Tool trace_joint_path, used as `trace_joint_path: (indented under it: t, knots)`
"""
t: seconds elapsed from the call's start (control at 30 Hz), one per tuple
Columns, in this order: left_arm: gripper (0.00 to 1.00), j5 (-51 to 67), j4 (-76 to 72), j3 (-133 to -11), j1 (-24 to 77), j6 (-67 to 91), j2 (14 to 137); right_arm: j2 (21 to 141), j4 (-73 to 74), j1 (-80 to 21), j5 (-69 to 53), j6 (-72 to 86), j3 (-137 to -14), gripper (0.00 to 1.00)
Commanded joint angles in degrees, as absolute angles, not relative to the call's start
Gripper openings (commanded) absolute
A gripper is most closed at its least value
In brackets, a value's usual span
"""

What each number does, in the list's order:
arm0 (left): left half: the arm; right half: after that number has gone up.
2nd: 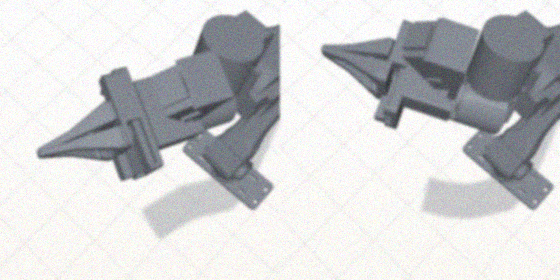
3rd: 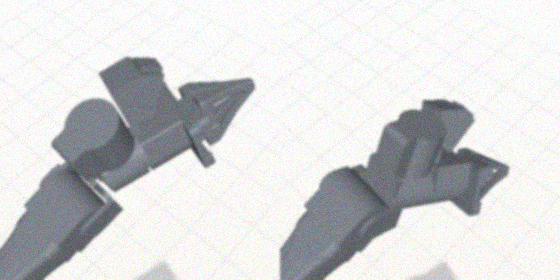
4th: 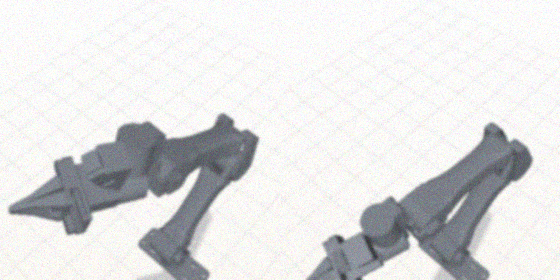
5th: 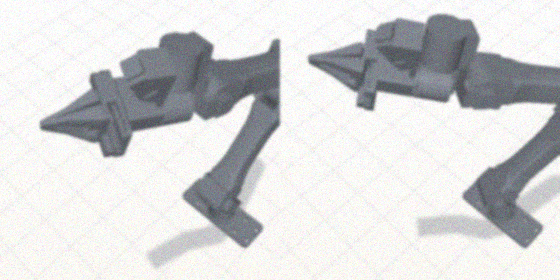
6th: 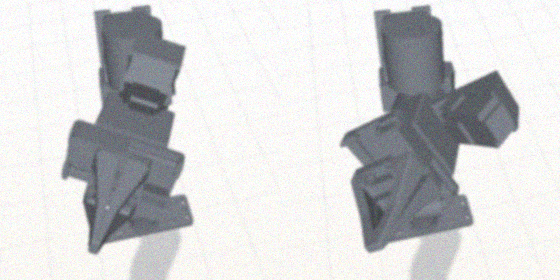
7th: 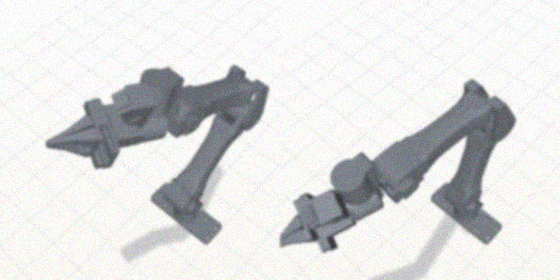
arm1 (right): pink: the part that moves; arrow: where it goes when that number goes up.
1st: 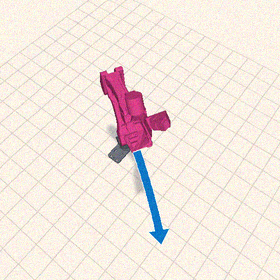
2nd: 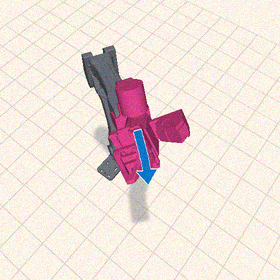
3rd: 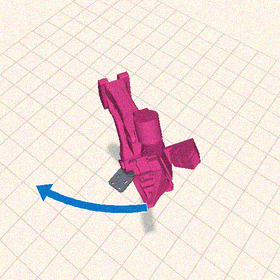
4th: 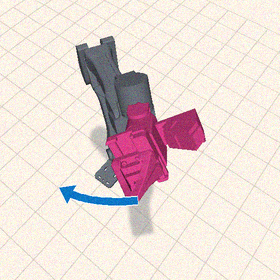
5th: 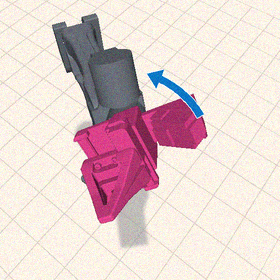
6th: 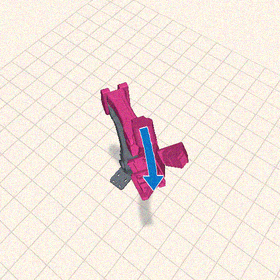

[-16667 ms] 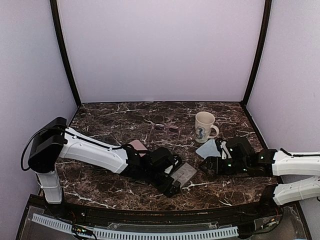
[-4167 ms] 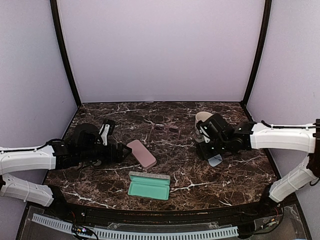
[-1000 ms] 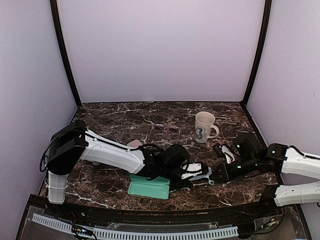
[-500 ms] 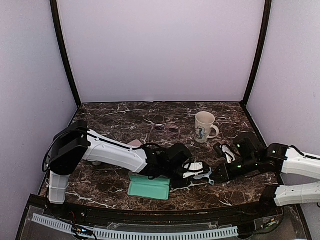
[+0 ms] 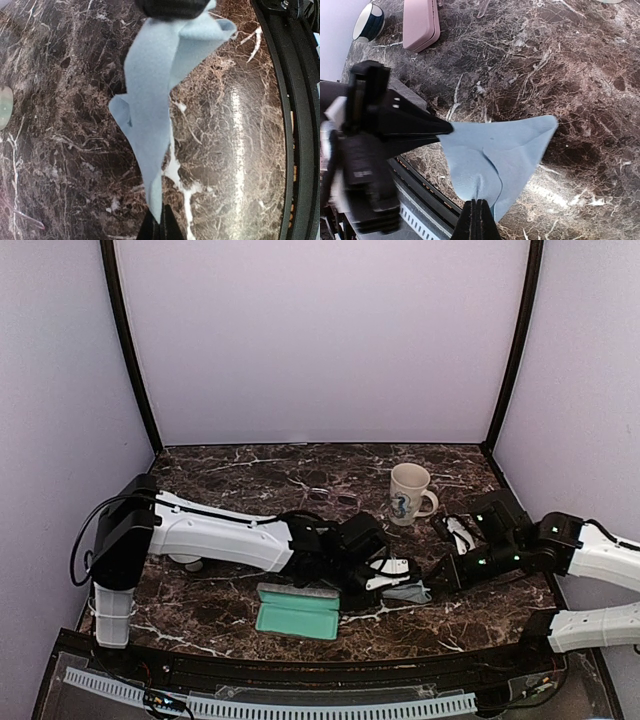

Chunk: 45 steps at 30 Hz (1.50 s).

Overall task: Organize the sunglasses
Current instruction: Pick up the glasses cleaning cloth from the center of the board, then fold the glasses cleaning cloth at the center of the board.

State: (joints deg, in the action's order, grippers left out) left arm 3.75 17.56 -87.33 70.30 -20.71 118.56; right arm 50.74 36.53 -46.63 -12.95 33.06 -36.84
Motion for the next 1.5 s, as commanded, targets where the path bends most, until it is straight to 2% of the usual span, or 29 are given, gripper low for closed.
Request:
trace_joint_path:
  t: [0.0, 0.57, 1.0, 1.47]
  knots:
    - [0.0, 3.33, 25.5, -90.47, 70.58, -21.2, 112.14, 51.3, 38.77, -46.36, -11.99, 30.73, -39.77, 0.0]
    - [0.0, -0.22, 34.7, -95.66, 70.5, -21.79, 110.09, 52.81, 40.56, -46.69, -15.18, 27.33, -42.14, 0.0]
    - [0.0, -0.56, 36.93, -97.73, 70.58, -15.1, 108.34, 51.63, 38.22, -48.0, -15.16, 29.5, -42.66, 0.0]
    - [0.0, -1.46, 41.26, -101.41, 69.96, -13.35, 112.7, 53.37, 35.57, -48.0, -11.24, 31.66, -41.37, 0.0]
